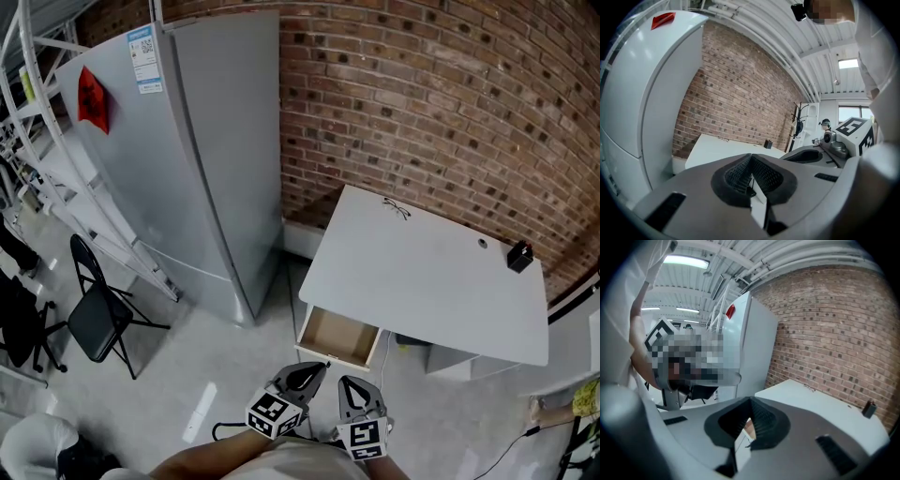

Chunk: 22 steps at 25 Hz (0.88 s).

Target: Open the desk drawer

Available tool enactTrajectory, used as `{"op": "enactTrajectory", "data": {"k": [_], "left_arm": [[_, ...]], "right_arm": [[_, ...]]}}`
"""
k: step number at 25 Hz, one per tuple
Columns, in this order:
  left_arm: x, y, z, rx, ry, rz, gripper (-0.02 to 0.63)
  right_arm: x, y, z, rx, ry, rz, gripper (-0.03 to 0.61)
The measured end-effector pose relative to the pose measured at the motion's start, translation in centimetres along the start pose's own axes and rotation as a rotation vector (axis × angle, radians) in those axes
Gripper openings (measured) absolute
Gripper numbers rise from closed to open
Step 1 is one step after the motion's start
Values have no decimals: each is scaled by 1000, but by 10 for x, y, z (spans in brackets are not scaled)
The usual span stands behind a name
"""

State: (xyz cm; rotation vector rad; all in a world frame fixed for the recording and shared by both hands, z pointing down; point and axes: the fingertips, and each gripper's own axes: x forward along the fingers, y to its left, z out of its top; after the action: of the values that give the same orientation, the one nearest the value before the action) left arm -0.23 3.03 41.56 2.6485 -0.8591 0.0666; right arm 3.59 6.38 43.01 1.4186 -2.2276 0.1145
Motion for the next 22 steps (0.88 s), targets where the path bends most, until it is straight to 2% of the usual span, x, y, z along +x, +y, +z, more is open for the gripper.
{"op": "enactTrajectory", "data": {"k": [14,22], "left_arm": [[-4,-13,-9,1,28,-29,8],[4,-19,-9,4,22,-30,8]], "right_arm": [[-4,14,-10,2,21,18,15],[-5,3,-13,10,21,15,15]]}}
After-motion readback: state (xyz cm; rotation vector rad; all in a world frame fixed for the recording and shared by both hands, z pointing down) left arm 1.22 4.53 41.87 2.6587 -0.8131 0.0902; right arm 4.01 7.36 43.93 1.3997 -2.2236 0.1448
